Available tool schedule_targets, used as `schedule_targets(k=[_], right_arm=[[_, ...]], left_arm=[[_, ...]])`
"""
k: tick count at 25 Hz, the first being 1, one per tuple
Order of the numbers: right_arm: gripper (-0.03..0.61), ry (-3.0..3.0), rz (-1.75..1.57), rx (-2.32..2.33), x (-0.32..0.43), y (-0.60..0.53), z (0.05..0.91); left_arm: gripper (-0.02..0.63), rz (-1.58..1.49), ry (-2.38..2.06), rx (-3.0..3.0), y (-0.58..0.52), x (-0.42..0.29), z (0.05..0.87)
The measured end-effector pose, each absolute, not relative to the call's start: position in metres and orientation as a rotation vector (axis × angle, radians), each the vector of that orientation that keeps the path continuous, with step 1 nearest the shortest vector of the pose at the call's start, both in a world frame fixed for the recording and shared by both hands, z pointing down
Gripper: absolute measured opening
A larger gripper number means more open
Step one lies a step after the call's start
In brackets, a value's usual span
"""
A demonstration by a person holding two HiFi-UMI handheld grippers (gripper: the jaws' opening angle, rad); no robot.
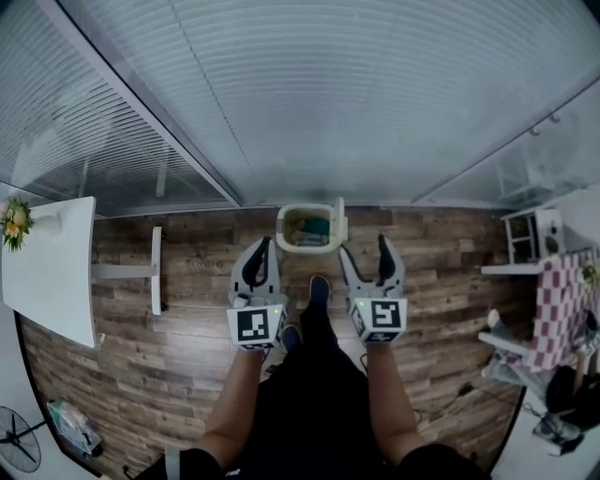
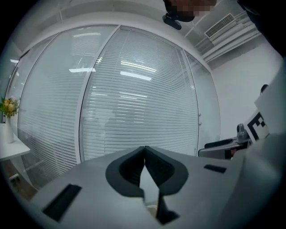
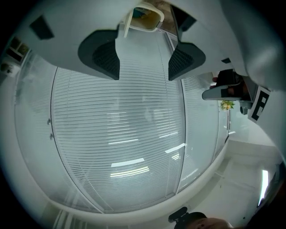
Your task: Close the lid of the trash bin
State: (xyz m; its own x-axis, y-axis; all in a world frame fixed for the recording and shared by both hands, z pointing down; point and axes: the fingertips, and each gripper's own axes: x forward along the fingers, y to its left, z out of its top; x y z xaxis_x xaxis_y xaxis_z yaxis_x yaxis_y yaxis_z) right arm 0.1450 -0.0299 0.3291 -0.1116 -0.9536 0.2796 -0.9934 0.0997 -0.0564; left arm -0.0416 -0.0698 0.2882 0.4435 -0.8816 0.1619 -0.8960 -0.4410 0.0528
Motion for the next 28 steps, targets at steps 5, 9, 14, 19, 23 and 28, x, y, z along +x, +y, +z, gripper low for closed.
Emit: schedule_targets(k=[5,9,14,19,23,28], right_arm=[[0.311,-2.189,0.44,1.945,0.148,-0.036,0.364],[0.311,-2.177,0.493,1.905,0.151,-0.048,0.397],[0.311,-2.144,0.53,1.878,0.163,-0.061,0.439],[0.311,-2.15,0.521,1.838,0.167,-0.079,0.474],[0.311,-2.126,0.569,1.844,0.166,-0.088,0.505],[0.311,-2.117,0.579,1.81,0.159,-0.099,0.544]], left_arm=[[0.008,0.225,-1.6,2.545,-0.079,-0.038,0.318],[0.008,0.263,-1.587,2.5,-0.087,-0.033,0.346],[0.008,0.316,-1.559,2.51,-0.094,-0.02,0.38],[0.008,0.327,-1.548,2.518,-0.108,-0.01,0.409],[0.008,0.313,-1.549,2.485,-0.118,-0.009,0.434],[0.008,0.286,-1.558,2.424,-0.129,-0.01,0.468]])
